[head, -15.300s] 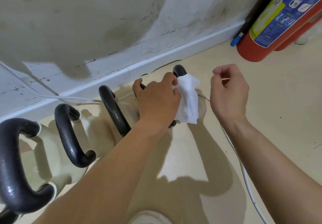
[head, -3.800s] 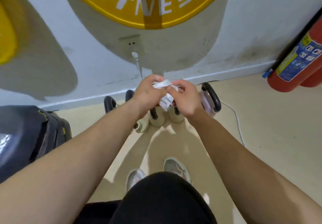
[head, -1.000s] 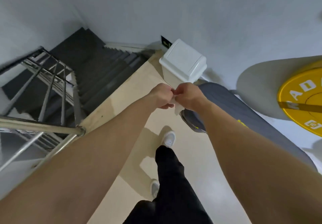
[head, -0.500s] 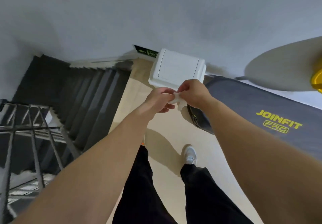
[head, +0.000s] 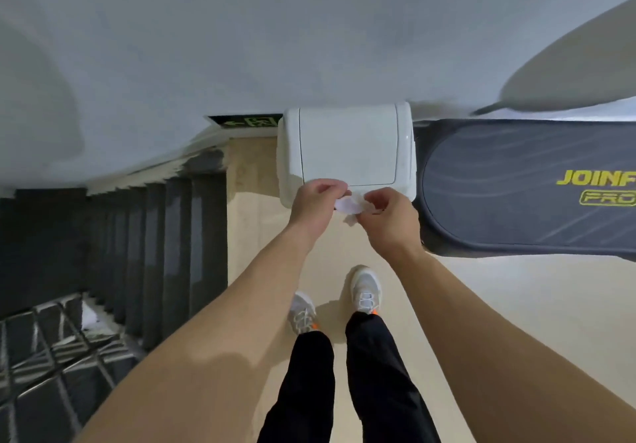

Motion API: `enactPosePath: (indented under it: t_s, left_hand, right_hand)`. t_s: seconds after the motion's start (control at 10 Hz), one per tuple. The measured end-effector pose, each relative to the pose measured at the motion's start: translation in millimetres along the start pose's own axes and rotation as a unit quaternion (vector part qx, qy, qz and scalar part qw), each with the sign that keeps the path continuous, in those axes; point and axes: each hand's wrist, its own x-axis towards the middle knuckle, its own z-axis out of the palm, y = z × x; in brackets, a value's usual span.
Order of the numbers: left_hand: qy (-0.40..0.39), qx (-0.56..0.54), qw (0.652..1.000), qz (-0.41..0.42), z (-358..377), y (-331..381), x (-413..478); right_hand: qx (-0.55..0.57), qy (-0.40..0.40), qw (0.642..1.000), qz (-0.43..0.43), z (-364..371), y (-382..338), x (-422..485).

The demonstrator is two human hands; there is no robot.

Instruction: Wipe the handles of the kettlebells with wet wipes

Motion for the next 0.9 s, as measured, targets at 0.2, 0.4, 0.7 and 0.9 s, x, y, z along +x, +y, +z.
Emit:
enactPosePath:
  t_s: [0.2,0.4,0.7,0.9]
  left_hand:
    - [0.044,0.153,0.986,0.050,5,-6,72]
    - [0.043,0.146,0.987,0.058,-8,-2,94]
    - [0.021,0.139,0.989,0.053,-27,5,84]
    - [0.001,0.218,0.975,0.052,-50,24,32]
  right_hand:
    - [0.084,0.023,0.993,0.080,17,20,55]
    - [0.095,0.022,0.990,0.099,36,4,83]
    - [0.084,0.032,0.991,0.103,40,-21,77]
    - [0.005,-0.003,0.995,0.104,2,-35,27]
